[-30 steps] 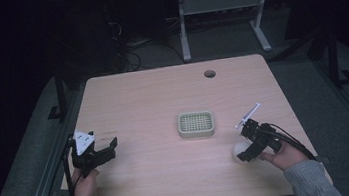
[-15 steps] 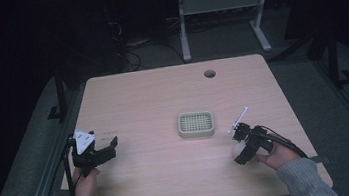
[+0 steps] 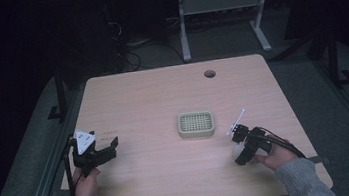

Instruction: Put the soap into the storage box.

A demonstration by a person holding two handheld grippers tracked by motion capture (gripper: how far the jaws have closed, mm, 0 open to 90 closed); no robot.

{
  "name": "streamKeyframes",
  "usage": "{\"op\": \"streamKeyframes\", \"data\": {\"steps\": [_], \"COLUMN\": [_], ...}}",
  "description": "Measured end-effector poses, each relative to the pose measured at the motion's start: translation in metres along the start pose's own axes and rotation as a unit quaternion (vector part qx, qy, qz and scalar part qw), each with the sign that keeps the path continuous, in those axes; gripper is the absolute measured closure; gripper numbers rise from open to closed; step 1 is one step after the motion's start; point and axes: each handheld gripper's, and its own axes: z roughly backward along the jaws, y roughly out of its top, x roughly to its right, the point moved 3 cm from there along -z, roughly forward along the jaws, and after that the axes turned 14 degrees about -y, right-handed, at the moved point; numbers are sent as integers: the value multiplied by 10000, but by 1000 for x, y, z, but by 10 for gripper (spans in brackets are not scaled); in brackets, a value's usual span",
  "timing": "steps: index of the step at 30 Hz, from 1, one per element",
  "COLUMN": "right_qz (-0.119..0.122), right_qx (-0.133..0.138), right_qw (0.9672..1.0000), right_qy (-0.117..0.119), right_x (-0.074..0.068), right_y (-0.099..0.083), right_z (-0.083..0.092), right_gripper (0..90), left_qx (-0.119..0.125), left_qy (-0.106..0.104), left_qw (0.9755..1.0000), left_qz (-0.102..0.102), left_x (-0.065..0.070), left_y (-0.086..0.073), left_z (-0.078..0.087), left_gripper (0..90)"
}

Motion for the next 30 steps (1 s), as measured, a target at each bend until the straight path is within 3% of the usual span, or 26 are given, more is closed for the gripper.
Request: {"op": "streamKeyframes", "data": {"steps": [6,19,30], "right_qz": [-56,-130,-121], "right_qx": [47,343,462], "right_qw": [9999,9988,9983], "right_qy": [120,338,348], "right_x": [2,16,24], "right_y": [0,17,31], "right_z": [6,25,39], "right_gripper": [238,238,238], "left_qx": [-5,-12,-5], "left_qy": [-8,12,34], "left_qw": [10000,10000,10000], "left_qz": [-8,17,38], "left_x": [0,1,0], "left_y": [0,0,0], "left_z": [1,0,2], "left_gripper": [149,148,148]}}
